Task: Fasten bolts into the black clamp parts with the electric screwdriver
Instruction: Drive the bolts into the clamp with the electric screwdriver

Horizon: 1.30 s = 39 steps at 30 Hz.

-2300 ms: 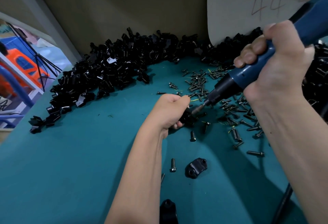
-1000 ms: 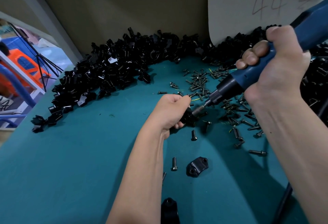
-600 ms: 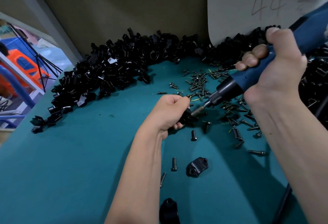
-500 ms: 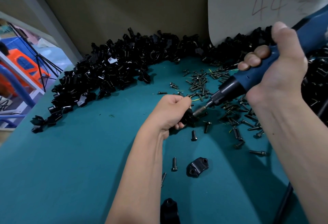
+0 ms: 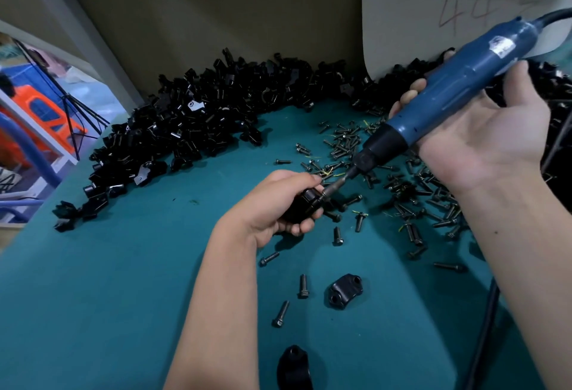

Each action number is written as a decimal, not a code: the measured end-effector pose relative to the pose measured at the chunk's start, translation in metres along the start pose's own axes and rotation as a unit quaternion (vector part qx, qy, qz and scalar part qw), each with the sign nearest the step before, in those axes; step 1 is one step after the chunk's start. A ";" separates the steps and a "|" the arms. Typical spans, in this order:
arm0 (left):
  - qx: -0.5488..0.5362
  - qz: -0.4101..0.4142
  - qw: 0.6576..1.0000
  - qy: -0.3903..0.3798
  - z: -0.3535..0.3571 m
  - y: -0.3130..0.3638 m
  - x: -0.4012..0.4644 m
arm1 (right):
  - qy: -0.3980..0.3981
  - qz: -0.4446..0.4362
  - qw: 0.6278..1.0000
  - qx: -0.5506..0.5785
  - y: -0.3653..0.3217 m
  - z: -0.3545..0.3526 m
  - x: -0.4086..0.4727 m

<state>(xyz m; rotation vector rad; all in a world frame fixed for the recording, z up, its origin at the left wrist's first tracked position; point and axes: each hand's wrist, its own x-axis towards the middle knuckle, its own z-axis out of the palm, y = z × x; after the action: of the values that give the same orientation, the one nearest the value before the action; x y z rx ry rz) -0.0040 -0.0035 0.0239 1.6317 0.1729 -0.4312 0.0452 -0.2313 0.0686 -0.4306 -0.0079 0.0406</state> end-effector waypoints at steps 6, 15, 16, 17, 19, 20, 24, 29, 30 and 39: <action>-0.046 -0.001 0.998 -0.044 -0.004 0.000 -0.005 | 0.005 0.003 1.000 -0.023 -0.002 0.006 -0.001; 0.011 -0.025 0.992 -0.124 0.006 -0.001 -0.004 | 0.063 -0.022 0.990 -0.127 0.007 0.015 -0.001; 0.019 -0.025 0.991 -0.127 0.006 0.000 -0.004 | 0.078 -0.030 0.987 -0.135 0.008 0.014 0.000; 0.027 -0.027 0.991 -0.129 0.007 0.000 -0.004 | 0.097 -0.038 0.984 -0.142 0.009 0.013 0.000; 0.038 -0.032 0.990 -0.130 0.009 0.002 -0.004 | 0.133 -0.051 0.979 -0.147 0.009 0.011 0.002; 0.041 -0.036 0.990 -0.129 0.010 0.003 -0.003 | 0.144 -0.054 0.977 -0.147 0.009 0.010 0.003; 0.011 -0.065 0.986 -0.151 0.010 0.003 -0.004 | 0.142 -0.067 0.979 -0.130 0.008 0.013 0.004; -0.004 -0.076 0.984 -0.160 0.011 0.002 -0.003 | 0.120 -0.075 0.982 -0.122 0.007 0.016 0.001; -0.002 -0.076 0.984 -0.159 0.011 0.002 -0.003 | 0.121 -0.072 0.983 -0.117 0.007 0.015 0.000; -0.018 -0.070 0.984 -0.163 0.012 0.000 -0.003 | 0.036 -0.029 0.999 -0.015 -0.001 0.008 0.000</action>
<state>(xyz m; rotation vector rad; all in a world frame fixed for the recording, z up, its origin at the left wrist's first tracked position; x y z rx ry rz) -0.0083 -0.0149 0.0246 1.4946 0.0490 -0.7913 0.0453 -0.2287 0.0766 -0.4607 0.0500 -0.0317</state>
